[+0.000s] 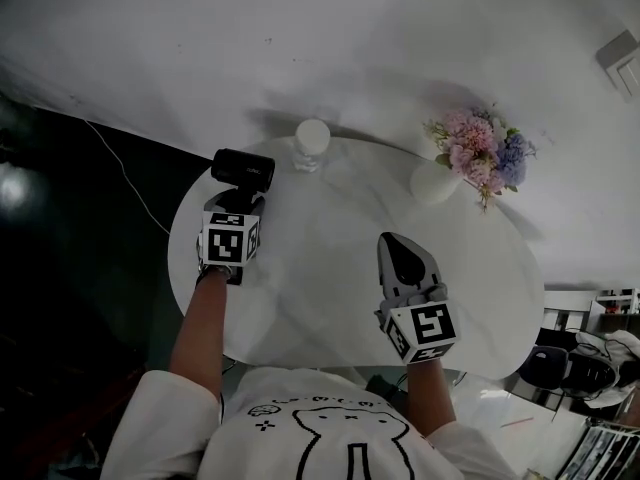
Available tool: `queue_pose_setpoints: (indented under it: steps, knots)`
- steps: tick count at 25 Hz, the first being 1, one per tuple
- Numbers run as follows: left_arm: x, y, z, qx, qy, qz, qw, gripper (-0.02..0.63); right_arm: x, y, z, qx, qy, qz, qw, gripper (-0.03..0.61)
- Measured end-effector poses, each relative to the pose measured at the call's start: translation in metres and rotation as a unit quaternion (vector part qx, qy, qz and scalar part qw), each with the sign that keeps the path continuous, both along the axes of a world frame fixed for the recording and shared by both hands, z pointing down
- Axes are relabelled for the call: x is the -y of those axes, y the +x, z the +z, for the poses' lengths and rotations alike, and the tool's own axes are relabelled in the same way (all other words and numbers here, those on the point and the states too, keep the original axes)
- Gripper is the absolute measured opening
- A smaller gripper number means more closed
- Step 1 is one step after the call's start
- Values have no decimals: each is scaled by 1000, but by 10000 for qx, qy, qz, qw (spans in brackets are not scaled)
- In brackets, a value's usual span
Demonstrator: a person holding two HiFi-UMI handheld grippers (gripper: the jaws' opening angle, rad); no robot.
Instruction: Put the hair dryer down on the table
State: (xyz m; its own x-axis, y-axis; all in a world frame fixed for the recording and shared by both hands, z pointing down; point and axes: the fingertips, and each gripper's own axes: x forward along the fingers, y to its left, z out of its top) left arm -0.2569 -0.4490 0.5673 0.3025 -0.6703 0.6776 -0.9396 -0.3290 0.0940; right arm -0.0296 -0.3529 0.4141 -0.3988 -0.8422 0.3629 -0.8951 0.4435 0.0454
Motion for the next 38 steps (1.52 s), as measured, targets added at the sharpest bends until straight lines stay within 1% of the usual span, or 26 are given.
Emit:
queue_pose_setpoints:
  steps: [8, 18, 21, 26, 29, 32, 34, 36, 38]
  knots:
    - [5, 4, 19, 87, -242, 86, 9996, 241, 2, 2, 6, -75, -80, 34, 9999, -3]
    - [8, 1, 37, 75, -664, -30, 9978, 241, 0, -7, 6, -229, -85, 4, 9997, -3]
    - [10, 0, 38, 108, -666, -18, 9977, 241, -2, -10, 5, -270, -77, 3, 9996, -3]
    - [13, 1, 41, 311, -635, 56, 9975, 242, -6, -15, 4, -262, -71, 46, 9996, -3]
    - [13, 2, 40, 252, -638, 51, 9976, 242, -9, -17, 5, -242, -82, 88, 9996, -3]
    - [11, 3, 38, 41, -633, 82, 9980, 246, -12, -21, 5, -223, -71, 133, 9996, -3]
    - [10, 5, 38, -108, -631, 161, 9978, 278, -13, -22, 4, -212, -46, 161, 9996, -3]
    - [10, 6, 36, -102, -603, 190, 9979, 312, -16, -22, 3, -200, -23, 181, 9996, -3]
    - [9, 3, 34, -89, -558, 168, 9983, 316, -19, -23, 2, -214, -10, 185, 9996, -3]
